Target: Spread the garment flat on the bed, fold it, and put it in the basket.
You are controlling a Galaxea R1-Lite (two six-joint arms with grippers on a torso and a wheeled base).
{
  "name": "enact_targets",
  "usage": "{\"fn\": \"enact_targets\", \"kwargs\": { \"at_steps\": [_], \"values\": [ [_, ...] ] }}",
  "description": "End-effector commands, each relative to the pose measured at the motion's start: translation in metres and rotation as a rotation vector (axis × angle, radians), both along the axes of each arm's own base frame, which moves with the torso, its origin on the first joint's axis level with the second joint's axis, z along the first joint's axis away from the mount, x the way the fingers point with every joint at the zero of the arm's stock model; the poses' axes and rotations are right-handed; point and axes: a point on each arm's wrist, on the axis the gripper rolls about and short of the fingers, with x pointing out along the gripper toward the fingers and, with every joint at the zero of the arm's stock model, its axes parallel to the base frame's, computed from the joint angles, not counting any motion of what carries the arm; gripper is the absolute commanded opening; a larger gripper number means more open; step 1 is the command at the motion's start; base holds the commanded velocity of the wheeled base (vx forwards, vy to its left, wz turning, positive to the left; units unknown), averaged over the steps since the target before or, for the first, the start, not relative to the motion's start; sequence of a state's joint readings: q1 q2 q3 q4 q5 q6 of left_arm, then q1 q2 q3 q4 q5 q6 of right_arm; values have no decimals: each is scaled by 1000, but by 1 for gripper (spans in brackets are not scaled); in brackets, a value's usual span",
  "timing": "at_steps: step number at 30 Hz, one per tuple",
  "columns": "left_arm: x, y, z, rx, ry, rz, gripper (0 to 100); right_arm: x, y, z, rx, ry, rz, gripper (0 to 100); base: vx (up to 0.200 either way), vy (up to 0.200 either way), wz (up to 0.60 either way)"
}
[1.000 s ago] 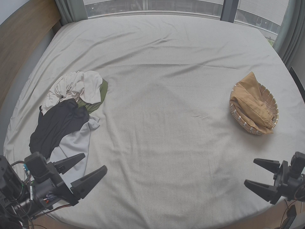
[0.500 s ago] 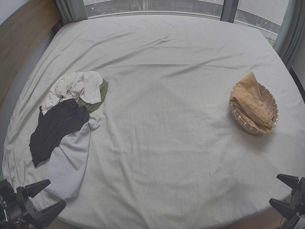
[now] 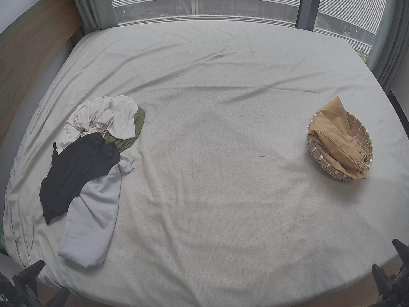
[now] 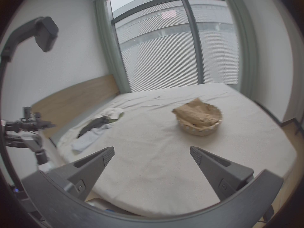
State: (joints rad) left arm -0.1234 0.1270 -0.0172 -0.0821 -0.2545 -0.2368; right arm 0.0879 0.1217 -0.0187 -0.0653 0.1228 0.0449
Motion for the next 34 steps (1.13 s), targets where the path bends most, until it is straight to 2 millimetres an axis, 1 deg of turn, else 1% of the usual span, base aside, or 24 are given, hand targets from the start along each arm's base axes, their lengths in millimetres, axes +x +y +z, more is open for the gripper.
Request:
{"fn": "enact_targets", "kwargs": {
  "at_steps": [1,4,7,8,10,12,14,16,20,21,34],
  "values": [
    [-6,-2,-7,37,-80,156,100,-9,-1,-14,-44,-44,-213,100,0,0,0],
    [-6,-2,-7,51,-83,162,100,-9,-2,-14,-30,-42,-232,100,0,0,0],
    [-7,0,-7,89,-100,207,100,-8,-2,-14,-25,-38,-235,100,0,0,0],
    [-8,0,-8,124,-129,205,100,-8,-2,-14,-31,-34,-236,100,0,0,0],
    [-9,0,-9,168,-132,222,100,-8,-2,-14,-31,-36,-235,100,0,0,0],
    [-8,2,-9,162,-120,289,100,-9,-2,-14,-29,-39,-232,100,0,0,0],
    [-8,5,-8,161,-123,423,100,-9,-2,-14,-34,-39,-231,100,0,0,0],
    [-8,5,-11,187,-92,446,100,-8,-2,-14,-39,-38,-230,100,0,0,0],
    [-8,4,-15,220,-68,395,100,-8,-2,-14,-43,-40,-227,100,0,0,0],
    [-8,3,-16,236,-68,355,100,-8,-2,-14,-46,-41,-217,100,0,0,0],
    [-8,3,-16,238,-73,349,100,-8,-2,-14,-44,-38,-208,100,0,0,0]
  ]
}}
